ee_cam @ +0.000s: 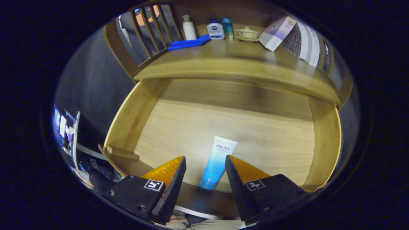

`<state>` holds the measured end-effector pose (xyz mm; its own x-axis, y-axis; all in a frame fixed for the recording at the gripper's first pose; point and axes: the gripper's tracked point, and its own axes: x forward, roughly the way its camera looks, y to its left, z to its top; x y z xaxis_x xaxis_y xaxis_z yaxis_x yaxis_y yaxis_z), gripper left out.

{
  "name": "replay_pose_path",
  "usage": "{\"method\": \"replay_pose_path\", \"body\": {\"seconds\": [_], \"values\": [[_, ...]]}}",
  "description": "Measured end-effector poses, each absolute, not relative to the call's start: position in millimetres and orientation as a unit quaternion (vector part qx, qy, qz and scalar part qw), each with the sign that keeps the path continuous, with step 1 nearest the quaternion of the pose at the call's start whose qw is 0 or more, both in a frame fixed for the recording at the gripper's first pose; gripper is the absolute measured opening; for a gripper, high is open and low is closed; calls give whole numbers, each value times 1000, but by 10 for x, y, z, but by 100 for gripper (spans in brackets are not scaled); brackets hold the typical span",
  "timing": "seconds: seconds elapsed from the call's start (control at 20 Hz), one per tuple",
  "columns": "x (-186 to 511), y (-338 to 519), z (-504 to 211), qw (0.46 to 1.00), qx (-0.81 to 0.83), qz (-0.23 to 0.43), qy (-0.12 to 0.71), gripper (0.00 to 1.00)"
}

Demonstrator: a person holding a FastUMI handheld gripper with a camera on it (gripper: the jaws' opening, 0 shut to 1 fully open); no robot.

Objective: Pull open the drawer, take out the items inside it, and place them on the countertop above the cabinet.

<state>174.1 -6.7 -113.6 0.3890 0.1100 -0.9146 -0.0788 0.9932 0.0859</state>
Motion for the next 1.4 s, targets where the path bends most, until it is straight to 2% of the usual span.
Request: {"method": "replay_pose_path", "body": {"seconds": [0.55,0.75,0.9,0.95,1.1,1.4], "values": [[1779,-324,-1636,775,-21,14,631,76],[1739,-344,-1654,766,-31,19,642,76],[1766,-398,-1670,770,-47,10,636,70],[1770,-394,-1644,774,-48,13,631,58],[1793,-427,-1620,781,-52,11,623,50],[1863,-407,-1301,804,-42,14,593,44]]}}
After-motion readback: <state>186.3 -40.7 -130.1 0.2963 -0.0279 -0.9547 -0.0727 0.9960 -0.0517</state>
